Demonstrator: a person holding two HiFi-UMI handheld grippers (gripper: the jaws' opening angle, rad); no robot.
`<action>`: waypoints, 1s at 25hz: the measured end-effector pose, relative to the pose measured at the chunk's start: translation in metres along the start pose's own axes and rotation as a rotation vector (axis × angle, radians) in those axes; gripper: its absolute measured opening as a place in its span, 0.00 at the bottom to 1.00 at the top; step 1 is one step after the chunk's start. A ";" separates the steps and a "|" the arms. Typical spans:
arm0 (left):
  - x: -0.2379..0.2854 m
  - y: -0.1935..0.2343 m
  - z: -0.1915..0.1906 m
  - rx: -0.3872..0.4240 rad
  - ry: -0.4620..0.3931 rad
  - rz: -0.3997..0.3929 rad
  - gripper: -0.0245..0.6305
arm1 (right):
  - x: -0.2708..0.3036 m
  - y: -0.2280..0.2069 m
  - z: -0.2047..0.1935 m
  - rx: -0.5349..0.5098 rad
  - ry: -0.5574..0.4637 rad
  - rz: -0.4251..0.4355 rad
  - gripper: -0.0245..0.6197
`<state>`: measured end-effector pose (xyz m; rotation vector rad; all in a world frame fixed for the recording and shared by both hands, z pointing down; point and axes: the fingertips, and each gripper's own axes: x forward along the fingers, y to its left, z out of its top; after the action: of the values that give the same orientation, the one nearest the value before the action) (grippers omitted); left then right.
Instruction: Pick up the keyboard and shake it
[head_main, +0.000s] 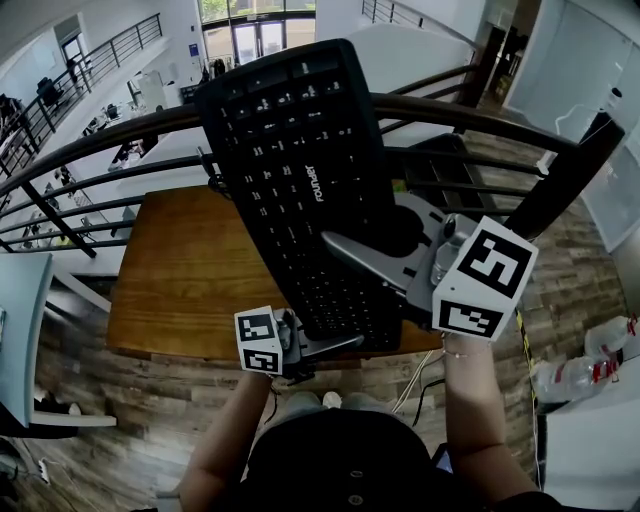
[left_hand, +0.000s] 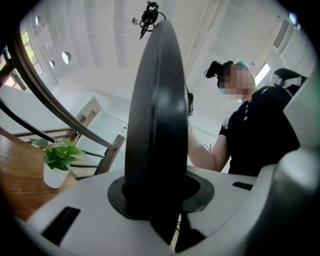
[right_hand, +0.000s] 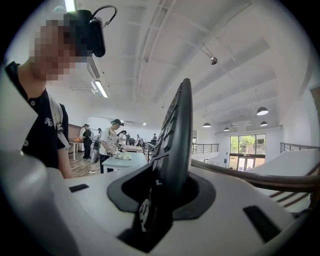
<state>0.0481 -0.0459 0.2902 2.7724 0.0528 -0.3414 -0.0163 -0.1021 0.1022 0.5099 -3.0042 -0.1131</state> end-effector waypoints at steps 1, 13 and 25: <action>0.000 0.000 0.000 0.001 0.002 0.000 0.19 | -0.001 0.000 0.000 0.001 -0.003 0.000 0.24; -0.008 -0.013 -0.019 -0.053 0.046 0.039 0.19 | -0.006 0.003 -0.018 0.067 -0.030 0.007 0.25; -0.029 -0.026 -0.049 -0.169 0.086 0.124 0.19 | 0.006 -0.018 -0.072 0.269 -0.013 -0.014 0.30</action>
<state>0.0287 -0.0047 0.3334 2.6065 -0.0656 -0.1766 -0.0089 -0.1252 0.1731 0.5538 -3.0449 0.2911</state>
